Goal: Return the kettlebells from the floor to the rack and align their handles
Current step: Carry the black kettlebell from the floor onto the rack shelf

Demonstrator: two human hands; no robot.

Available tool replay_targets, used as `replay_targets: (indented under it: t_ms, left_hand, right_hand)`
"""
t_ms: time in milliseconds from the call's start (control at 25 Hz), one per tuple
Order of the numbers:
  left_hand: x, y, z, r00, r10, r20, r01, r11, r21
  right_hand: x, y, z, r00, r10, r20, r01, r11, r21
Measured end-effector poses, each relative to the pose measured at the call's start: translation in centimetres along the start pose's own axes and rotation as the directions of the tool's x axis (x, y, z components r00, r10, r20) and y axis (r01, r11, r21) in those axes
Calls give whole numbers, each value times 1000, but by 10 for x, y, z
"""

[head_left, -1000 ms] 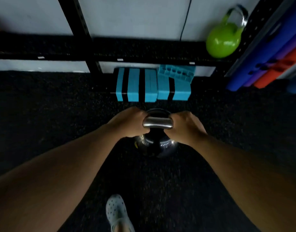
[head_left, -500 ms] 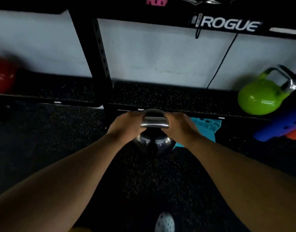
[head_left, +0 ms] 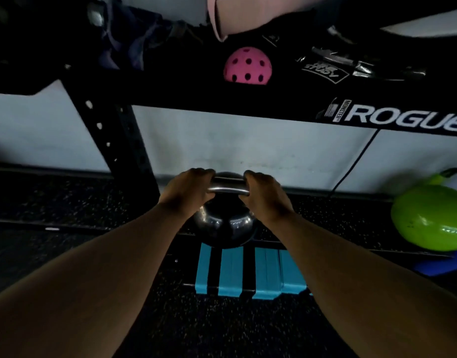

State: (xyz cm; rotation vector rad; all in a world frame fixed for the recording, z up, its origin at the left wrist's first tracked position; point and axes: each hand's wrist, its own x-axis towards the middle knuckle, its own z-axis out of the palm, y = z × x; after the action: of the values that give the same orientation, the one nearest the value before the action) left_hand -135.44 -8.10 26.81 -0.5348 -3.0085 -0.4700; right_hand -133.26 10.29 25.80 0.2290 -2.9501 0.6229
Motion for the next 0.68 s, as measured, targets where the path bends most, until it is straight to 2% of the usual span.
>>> replay_targets:
  t_ms: [80,320,480,680]
  left_hand:
    - [16,-16,11,1000,19,21,-19,1000,3]
    - [58,-51,21,995,-63,78,73,987,-141]
    - [76,-54,31,989,-117,85,133,970,-205]
    - [99,-54,43,991,-112,77,127,964,-234]
  right_hand:
    - [20,3,14,1000,12,21,-12,1000,5]
    - [69,0,26,996,36,83,-38,999,21]
    - [85,2,30,991,109,73,-110,994,16]
    - [93,10,29,985,158,68,-160,987,24]
